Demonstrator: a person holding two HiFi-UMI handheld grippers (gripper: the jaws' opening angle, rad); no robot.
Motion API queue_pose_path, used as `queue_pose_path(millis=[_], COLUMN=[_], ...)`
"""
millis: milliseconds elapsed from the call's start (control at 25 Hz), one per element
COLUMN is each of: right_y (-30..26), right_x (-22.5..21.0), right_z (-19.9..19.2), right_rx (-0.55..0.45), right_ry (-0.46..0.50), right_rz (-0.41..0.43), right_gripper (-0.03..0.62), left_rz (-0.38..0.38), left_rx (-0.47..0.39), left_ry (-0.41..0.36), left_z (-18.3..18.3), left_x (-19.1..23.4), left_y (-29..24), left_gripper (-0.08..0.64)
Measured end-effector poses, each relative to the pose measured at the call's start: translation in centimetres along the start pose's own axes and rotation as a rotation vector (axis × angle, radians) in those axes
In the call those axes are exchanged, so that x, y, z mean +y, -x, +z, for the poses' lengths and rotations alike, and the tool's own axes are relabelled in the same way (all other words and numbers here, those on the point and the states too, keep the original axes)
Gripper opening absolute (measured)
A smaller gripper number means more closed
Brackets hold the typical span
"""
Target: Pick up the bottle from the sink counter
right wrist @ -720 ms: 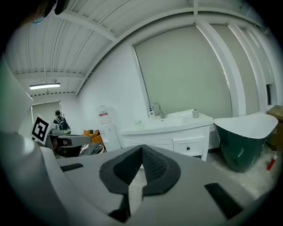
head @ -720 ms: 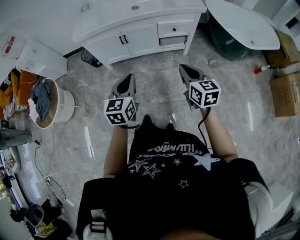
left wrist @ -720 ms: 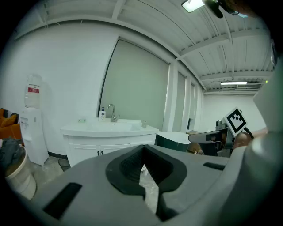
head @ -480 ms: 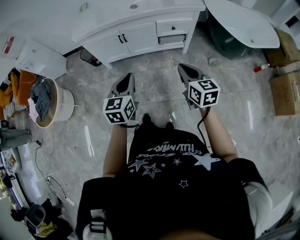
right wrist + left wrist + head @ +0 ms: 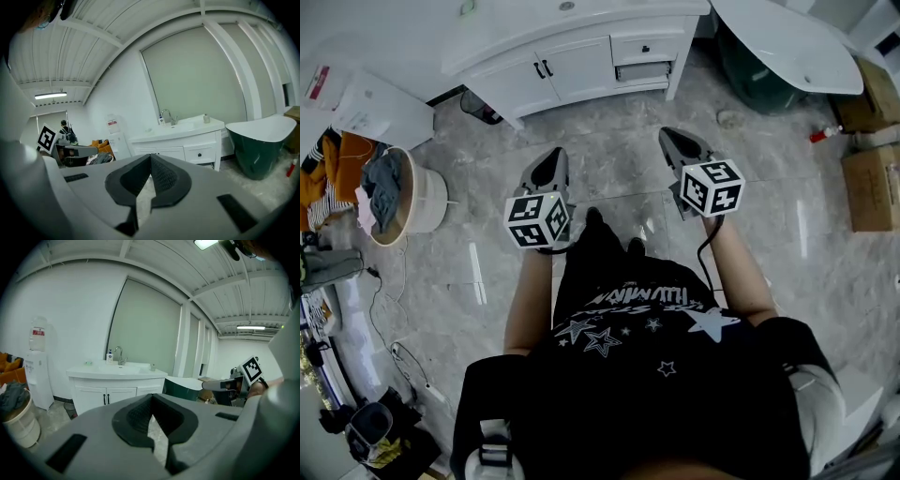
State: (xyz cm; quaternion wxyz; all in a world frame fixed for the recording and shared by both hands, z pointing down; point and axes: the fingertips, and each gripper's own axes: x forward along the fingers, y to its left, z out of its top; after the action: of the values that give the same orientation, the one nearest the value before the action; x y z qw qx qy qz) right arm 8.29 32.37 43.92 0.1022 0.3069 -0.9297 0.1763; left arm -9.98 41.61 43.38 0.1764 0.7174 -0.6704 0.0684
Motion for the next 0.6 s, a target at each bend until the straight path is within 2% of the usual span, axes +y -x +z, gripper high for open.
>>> queue_pose_path(millis=[280, 600], right_y=[-1.4, -5.6], right_x=[-2.0, -6.5], right_z=[0.3, 2.1], right_rx=[-0.003, 0.001], right_ry=[-0.021, -0.027], right_rz=[-0.009, -0.05], right_gripper=[0.006, 0.006], left_rz=[-0.003, -0.051], left_rx=[0.014, 0.014], left_ry=[0.013, 0.02], left_z=[0.0, 2.2], left_x=[0.7, 2.6], left_y=[-2.4, -10.2], left_gripper=[0.008, 0.008])
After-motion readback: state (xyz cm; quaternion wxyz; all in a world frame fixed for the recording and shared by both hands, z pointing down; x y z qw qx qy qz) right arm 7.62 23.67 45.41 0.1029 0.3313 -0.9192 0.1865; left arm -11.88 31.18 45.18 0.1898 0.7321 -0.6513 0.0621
